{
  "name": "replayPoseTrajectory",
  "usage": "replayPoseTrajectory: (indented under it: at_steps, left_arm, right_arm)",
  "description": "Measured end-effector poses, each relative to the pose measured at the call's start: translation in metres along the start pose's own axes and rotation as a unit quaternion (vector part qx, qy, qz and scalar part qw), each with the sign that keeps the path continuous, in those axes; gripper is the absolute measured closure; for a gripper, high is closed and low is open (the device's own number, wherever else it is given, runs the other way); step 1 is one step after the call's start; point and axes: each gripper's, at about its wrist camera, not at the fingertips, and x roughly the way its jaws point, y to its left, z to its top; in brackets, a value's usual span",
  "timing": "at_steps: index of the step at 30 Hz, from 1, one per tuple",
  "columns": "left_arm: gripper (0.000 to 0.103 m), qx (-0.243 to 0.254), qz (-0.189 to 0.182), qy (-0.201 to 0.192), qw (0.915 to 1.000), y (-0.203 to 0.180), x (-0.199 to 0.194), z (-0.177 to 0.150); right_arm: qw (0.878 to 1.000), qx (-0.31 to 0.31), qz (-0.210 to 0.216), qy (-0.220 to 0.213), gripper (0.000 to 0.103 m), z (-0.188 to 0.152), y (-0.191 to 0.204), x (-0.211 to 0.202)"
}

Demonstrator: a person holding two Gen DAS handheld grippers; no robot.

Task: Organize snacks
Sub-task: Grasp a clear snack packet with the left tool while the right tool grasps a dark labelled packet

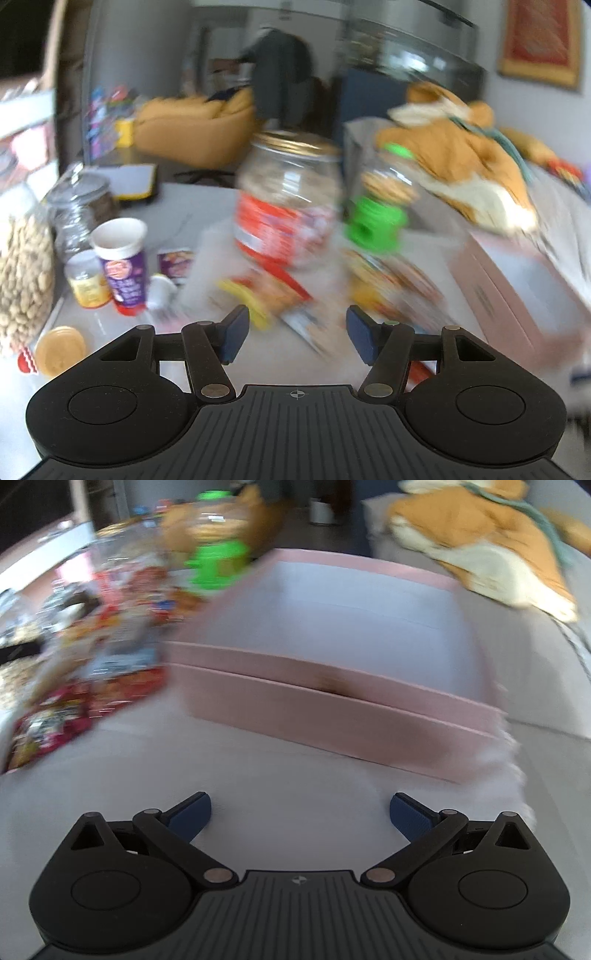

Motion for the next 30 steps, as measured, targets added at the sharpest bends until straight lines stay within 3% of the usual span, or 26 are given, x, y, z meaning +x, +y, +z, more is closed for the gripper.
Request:
replayPoseTrajectory:
  at_steps: [6,8,10,14,17,19,21,26,30]
  left_arm:
    - [0.04,-0.038,0.04,0.04,0.9977,0.046,0.073,0.023]
    - [0.039,-0.046,0.017,0.056,0.9973,0.053,0.082,0.017]
    - [0.04,-0.044,-0.015,0.064,0.9968,0.053,0.075,0.011]
    - [0.039,0.014,-0.029,0.081,0.9962,0.031,0.05,-0.01]
    - [0.039,0.021,-0.051,0.092,0.9943,0.02,0.03,-0.024]
    - [0.04,0.026,-0.045,0.094,0.9942,0.014,0.024,-0.028]
    - [0.058,0.044,-0.012,0.087,0.9952,0.007,0.023,-0.03]
    - [0.063,0.038,-0.011,0.077,0.9963,0.012,0.02,-0.032]
    - [0.064,0.001,-0.023,0.064,0.9977,0.019,-0.001,-0.045]
  right_arm:
    - [0.997,-0.061,0.046,-0.002,0.0,0.013,0.048,0.003]
    - [0.995,-0.076,0.061,0.006,0.0,0.016,0.061,0.005]
    - [0.993,-0.091,0.073,0.0,0.0,0.015,0.07,0.002]
    - [0.989,-0.128,0.068,-0.009,0.0,0.01,0.079,-0.001]
    - [0.987,-0.147,0.058,0.0,0.0,0.009,0.09,0.004]
    - [0.987,-0.15,0.059,0.002,0.0,0.011,0.096,0.006]
    - [0.987,-0.149,0.063,-0.002,0.0,0.013,0.1,0.004]
    - [0.986,-0.158,0.055,-0.021,0.0,0.02,0.113,0.0]
    - [0.985,-0.148,0.075,-0.04,0.0,0.031,0.119,-0.012]
